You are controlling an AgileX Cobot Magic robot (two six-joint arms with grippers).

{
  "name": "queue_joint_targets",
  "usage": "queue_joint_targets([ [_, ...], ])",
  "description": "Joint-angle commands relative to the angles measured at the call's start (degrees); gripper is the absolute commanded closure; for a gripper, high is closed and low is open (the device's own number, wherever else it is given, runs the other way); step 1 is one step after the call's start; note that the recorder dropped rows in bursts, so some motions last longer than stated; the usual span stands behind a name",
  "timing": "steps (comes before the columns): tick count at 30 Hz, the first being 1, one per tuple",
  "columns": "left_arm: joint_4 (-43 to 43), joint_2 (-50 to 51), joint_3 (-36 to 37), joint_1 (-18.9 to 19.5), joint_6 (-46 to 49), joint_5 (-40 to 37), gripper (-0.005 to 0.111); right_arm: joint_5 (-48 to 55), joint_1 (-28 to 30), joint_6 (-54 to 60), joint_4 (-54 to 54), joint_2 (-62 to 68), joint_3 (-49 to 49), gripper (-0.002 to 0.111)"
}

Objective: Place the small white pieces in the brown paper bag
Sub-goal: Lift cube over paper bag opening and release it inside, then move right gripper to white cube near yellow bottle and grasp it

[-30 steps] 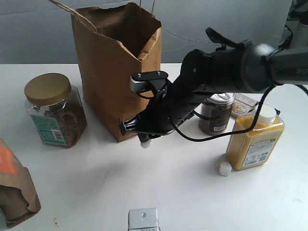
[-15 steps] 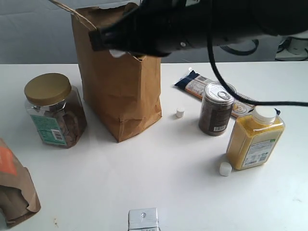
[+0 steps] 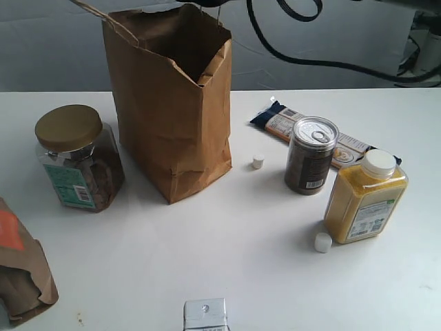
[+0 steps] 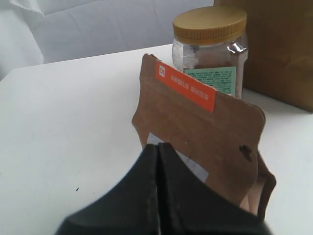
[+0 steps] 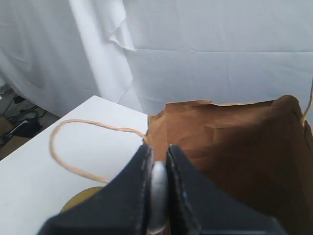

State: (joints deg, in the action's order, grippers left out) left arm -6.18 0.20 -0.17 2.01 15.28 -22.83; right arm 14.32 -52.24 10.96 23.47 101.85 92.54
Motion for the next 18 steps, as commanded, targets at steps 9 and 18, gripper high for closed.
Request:
queue_joint_targets([
  [9, -0.5, -0.2, 0.2, -0.2, -0.1, 0.4, 0.107, 2.3, 3.6, -1.6, -0.4, 6.6, 2.9, 0.078],
  [18, -0.5, -0.2, 0.2, -0.2, -0.1, 0.4, 0.107, 2.4, 3.6, -1.8, -0.8, 6.6, 2.9, 0.044],
])
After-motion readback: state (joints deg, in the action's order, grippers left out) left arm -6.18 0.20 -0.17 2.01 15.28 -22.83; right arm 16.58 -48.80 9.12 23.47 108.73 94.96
